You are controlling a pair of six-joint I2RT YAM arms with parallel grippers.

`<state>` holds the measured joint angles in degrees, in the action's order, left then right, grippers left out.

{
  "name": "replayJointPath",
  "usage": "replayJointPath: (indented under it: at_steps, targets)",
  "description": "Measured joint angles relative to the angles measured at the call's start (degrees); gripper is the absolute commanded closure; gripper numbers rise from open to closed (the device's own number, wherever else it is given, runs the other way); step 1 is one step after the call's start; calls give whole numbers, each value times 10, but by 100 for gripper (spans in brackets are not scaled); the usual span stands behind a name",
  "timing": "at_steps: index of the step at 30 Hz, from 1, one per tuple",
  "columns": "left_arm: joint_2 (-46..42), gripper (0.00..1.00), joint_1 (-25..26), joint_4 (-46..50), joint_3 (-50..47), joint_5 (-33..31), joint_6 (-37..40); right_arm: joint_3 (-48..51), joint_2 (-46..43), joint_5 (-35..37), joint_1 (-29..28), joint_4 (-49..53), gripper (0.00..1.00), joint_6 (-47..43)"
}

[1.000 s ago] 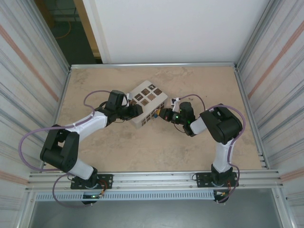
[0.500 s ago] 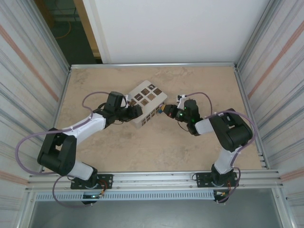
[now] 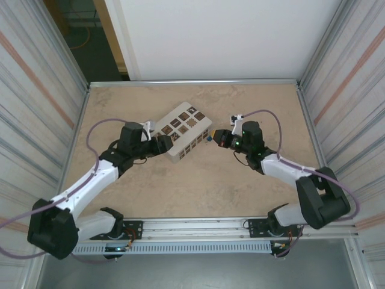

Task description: Unlock the padlock with the key

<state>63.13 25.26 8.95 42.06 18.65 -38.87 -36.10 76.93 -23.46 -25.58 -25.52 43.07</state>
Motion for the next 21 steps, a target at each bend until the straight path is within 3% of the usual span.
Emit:
replayJointPath:
  at_steps: [8,21]
  targets:
    - [-138,33,-3,31,-41,-43,27,-27,-80,15,-24,163,100,-52]
    - [-317,16,-37,95,-125,-100,36,-98,-134,49,-53,446,100,-130]
